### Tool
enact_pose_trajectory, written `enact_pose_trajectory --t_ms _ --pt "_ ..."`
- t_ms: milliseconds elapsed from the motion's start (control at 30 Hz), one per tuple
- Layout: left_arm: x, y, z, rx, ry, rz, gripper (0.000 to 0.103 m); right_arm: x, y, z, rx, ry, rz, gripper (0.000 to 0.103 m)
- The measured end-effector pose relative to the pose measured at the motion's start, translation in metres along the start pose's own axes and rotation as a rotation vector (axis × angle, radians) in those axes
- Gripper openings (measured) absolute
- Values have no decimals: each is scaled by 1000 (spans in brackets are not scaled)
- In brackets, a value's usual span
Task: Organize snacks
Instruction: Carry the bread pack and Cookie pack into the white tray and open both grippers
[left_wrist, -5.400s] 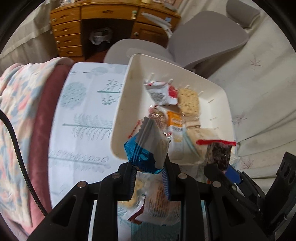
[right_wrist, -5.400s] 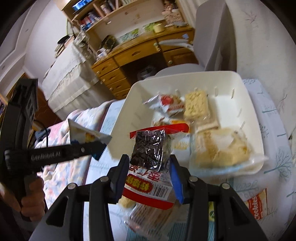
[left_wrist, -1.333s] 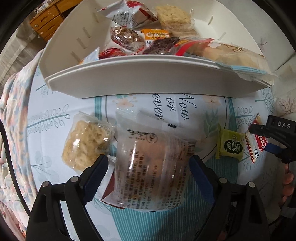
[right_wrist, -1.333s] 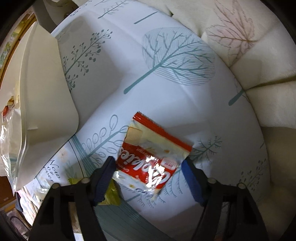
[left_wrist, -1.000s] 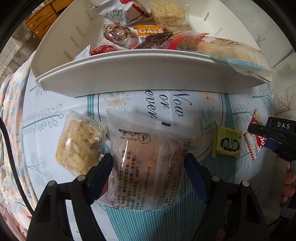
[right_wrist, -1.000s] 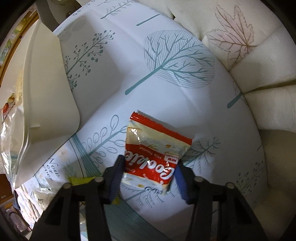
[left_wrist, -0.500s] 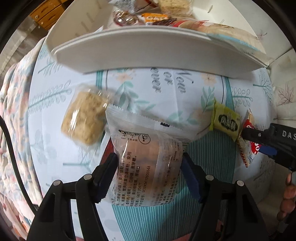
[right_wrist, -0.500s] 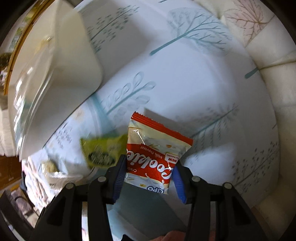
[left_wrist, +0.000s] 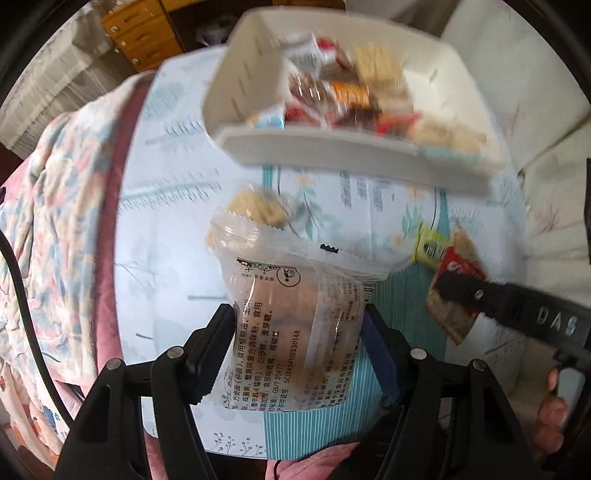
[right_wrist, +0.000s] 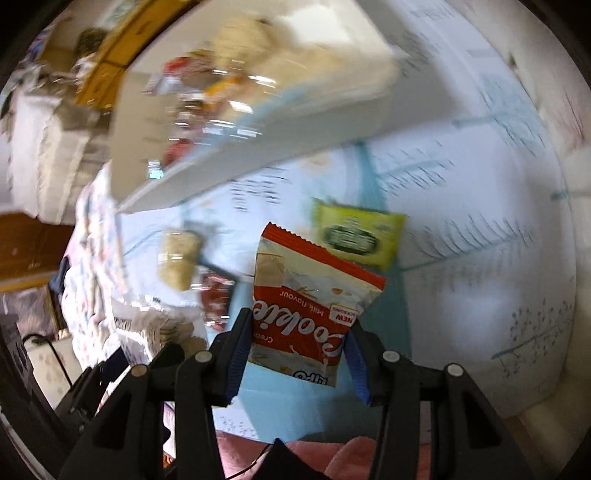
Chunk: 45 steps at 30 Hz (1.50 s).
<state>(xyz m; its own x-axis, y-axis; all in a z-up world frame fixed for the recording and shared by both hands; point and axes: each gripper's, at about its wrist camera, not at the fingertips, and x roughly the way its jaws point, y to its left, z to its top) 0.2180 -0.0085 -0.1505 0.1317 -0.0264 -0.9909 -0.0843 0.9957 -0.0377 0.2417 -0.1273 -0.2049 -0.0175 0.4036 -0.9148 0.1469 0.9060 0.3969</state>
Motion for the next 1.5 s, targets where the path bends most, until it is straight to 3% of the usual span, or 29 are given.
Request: enact_pose_trajectory --t_ms 167,367,567,800,1033,1200,1300,1400,1500 --pt "-36 12 18 -11 -75 -31 68 -17 23 8 -47 -67 62 48" --pt "-62 15 38 -30 -155 -58 68 -50 16 25 -59 -135 121 48" --pt "-64 17 60 -51 -219 -106 68 -69 12 45 -73 -200 127 48" --pt "-50 16 83 -47 -303 -201 68 -64 -3 65 -53 -236 136 48" --pt "-28 11 102 -36 -325 -255 68 -56 -13 86 -53 -277 142 49" --pt "-9 8 113 -26 -286 -251 70 -52 -13 95 -79 -292 144 50" --pt "-4 6 115 -22 -262 -265 78 -49 -12 98 -91 -287 133 59" --pt "-12 4 113 -15 -290 -260 85 -50 -11 97 -96 -287 130 60" --pt "-21 3 108 -16 -306 -249 87 -52 -12 95 -94 -287 139 70"
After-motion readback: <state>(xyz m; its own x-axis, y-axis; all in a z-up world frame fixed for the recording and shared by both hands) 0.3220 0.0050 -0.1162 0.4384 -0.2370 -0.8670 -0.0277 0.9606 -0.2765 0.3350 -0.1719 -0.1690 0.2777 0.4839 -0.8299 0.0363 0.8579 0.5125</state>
